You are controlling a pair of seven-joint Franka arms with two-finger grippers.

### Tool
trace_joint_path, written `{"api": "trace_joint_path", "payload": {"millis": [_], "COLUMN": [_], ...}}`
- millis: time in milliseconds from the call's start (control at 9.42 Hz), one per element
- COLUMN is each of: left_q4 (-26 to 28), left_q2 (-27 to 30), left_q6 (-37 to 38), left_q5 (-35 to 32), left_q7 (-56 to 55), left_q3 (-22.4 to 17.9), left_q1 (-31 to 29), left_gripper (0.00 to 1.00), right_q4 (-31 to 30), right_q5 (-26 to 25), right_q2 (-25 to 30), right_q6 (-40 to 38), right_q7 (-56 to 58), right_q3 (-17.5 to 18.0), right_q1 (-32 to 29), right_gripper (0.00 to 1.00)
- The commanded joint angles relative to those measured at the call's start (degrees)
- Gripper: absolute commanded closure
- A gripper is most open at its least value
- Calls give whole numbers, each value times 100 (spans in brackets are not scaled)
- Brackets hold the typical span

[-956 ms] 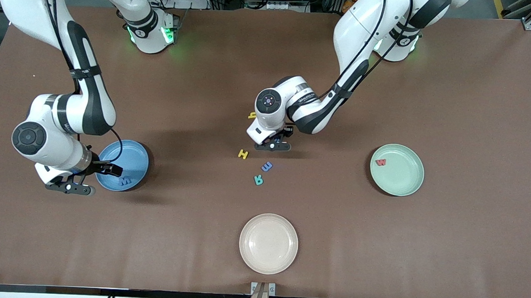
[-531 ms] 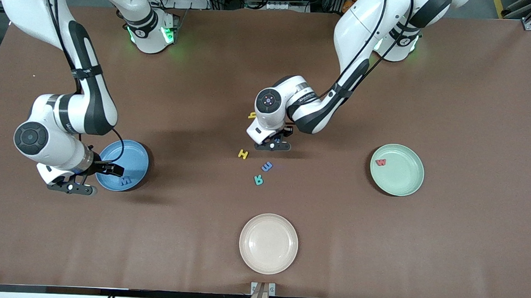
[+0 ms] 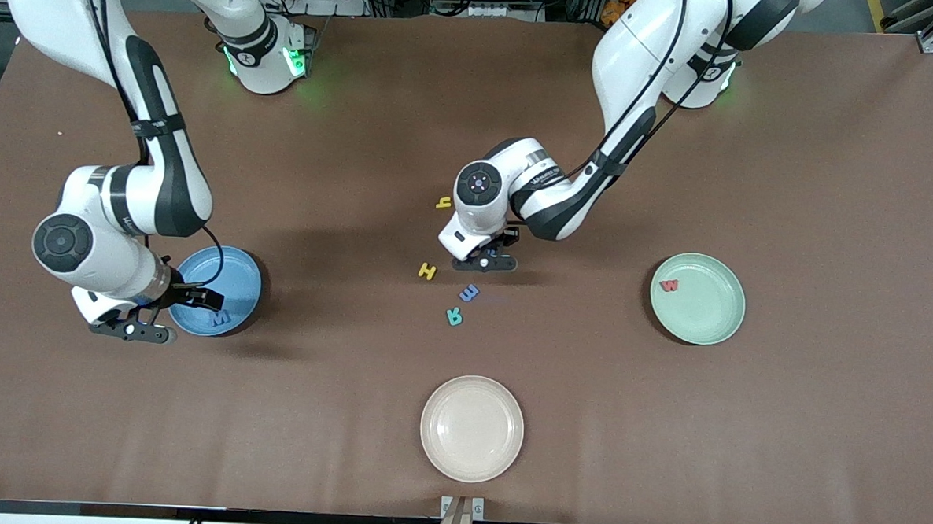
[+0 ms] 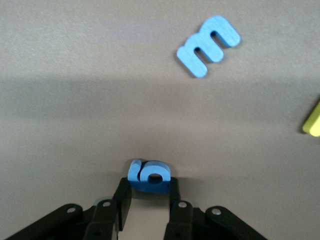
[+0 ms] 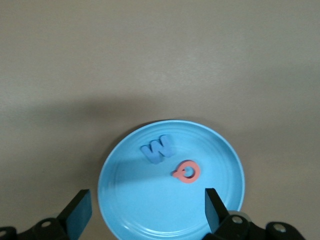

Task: Sort uppercase to blue plate, lowercase to green plate
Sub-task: 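Grasp the blue e with the left gripper while the right gripper withdraws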

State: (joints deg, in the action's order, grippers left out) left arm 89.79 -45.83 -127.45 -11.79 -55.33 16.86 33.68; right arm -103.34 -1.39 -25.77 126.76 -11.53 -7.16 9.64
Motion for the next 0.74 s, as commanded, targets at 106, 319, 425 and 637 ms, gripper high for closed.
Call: {"api": "trace_joint_path", "payload": {"millis": [106, 319, 425, 637], "left_q4": [56, 108, 170, 537], "left_q2": [337, 653, 837, 1259], "left_q6": [570, 1185, 1562, 1662], "left_q5": [335, 370, 387, 536], "left_q7": [495, 1056, 1581, 2068], "left_q3": [-33, -51, -182, -271], "left_q1": [-115, -246, -256, -518], "left_gripper": [95, 98, 100, 100], "right_q4": [-29, 138, 251, 724], "right_q5": [42, 42, 51, 356], "right_q2": [55, -33, -103, -401], "right_q6": [24, 16, 16, 16], "right_q7": [-586, -1051, -1201, -1447], "right_q3": [4, 4, 13, 127], "right_q1": [380, 670, 810, 1161], "right_gripper": [0, 0, 0, 0]}}
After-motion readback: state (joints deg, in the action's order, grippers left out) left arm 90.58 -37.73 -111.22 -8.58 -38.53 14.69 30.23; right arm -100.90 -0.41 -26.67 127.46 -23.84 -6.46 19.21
